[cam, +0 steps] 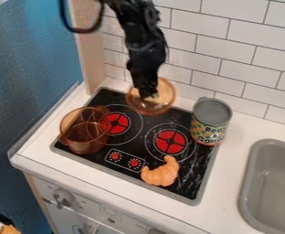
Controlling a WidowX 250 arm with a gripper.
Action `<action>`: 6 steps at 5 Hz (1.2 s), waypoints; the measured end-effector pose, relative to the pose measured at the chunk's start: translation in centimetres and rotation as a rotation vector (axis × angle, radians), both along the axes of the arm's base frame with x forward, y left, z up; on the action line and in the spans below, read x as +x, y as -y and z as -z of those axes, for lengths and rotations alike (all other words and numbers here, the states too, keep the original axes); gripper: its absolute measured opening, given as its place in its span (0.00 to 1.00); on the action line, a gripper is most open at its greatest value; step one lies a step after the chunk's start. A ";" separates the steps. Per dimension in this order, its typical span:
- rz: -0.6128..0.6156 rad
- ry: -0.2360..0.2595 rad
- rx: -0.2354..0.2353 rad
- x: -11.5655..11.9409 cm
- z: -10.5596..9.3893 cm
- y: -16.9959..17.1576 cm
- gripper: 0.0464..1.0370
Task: Removed lid from the pot
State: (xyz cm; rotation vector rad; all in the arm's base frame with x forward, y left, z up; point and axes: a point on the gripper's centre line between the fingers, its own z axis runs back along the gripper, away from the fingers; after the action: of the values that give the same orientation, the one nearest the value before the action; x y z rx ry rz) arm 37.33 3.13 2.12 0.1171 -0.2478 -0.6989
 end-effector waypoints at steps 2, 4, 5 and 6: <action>0.012 -0.065 0.037 2.4 4.0 0.8 0.33; 0.050 -0.110 0.038 3.1 6.3 2.1 0.33; 0.056 -0.112 0.028 3.5 6.5 2.3 0.38; 0.059 -0.114 0.009 3.4 6.6 2.6 0.69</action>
State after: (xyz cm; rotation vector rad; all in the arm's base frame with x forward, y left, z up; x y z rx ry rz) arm 40.76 0.55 -4.43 0.0781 -0.1398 -0.7632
